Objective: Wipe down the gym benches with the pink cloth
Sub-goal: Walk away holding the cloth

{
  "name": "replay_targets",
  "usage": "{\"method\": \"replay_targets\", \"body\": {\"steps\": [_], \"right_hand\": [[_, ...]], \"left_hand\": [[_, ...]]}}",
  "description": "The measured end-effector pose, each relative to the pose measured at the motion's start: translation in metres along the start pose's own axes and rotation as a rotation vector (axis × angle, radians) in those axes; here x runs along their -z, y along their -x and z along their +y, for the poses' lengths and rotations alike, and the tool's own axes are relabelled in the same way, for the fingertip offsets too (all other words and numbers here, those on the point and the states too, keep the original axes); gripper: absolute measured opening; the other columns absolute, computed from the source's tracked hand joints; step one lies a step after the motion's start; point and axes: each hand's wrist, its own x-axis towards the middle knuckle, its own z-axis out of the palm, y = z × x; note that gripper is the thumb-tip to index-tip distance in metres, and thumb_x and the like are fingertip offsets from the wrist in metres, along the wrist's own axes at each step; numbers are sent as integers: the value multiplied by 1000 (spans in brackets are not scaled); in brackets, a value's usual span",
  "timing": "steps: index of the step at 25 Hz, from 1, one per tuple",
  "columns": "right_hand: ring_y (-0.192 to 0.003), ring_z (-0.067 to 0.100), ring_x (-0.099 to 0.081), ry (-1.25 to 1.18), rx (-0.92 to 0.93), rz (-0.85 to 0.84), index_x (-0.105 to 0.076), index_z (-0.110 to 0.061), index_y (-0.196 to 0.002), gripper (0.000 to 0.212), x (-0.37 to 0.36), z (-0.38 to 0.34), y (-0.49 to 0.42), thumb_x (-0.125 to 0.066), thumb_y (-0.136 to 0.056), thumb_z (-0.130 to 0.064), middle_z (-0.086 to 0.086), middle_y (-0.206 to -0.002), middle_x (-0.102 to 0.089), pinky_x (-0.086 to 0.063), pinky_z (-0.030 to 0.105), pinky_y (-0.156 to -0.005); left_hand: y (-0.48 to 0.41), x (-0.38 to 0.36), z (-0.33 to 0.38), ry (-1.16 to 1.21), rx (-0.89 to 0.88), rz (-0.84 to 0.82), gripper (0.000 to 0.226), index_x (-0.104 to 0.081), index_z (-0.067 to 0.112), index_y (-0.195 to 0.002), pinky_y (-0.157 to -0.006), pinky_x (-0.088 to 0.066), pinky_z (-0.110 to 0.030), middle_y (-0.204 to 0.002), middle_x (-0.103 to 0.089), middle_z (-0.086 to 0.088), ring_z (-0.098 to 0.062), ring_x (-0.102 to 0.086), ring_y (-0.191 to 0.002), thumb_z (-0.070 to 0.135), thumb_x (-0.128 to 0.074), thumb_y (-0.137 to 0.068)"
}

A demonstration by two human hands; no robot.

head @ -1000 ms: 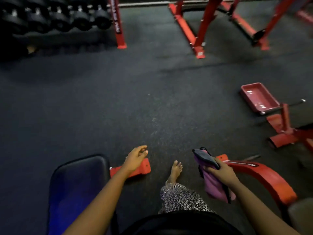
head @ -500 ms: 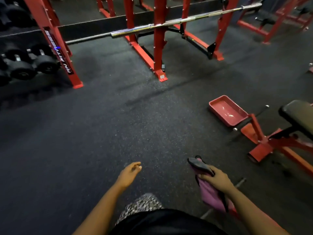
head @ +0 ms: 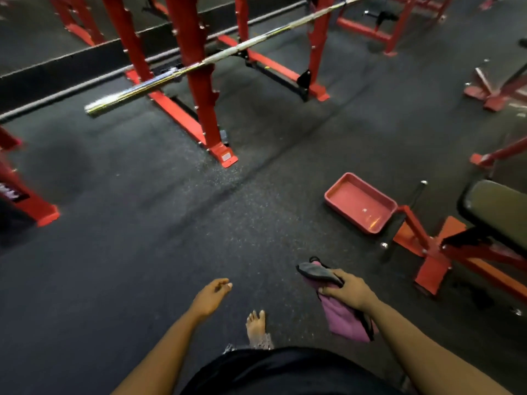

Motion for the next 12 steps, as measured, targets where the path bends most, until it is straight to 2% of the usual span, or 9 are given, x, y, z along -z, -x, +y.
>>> {"method": "replay_targets", "body": {"steps": [5,9,12], "right_hand": [[-119,23,-53,-29,-205,137,-51,-28,-131,56,77,-1,-67,-70,-79,-41,1,-132,-57,-38,23,-93],[-119,21,-54,-26,-206,181,-53,-28,-130,58,150,7,-142,-72,-77,-40,0,-131,-58,-40,25,-96],[-117,22,-55,26,-163,182,-54,-26,-130,54,218,15,-212,-71,-79,-35,2,-129,-59,-40,24,-93]], "left_hand": [[-111,31,140,-115,-154,-98,38,-50,16,-130,-97,-36,-28,-136,-51,-6,-22,-47,-124,32,-47,-96],[-182,27,229,-145,-228,-170,36,-50,21,-129,-94,-37,-27,-135,-51,-4,-19,-48,-122,34,-48,-95],[-233,11,305,-171,-282,-188,38,-47,18,-132,-92,-36,-25,-135,-50,-5,-19,-48,-122,30,-47,-96]]}}
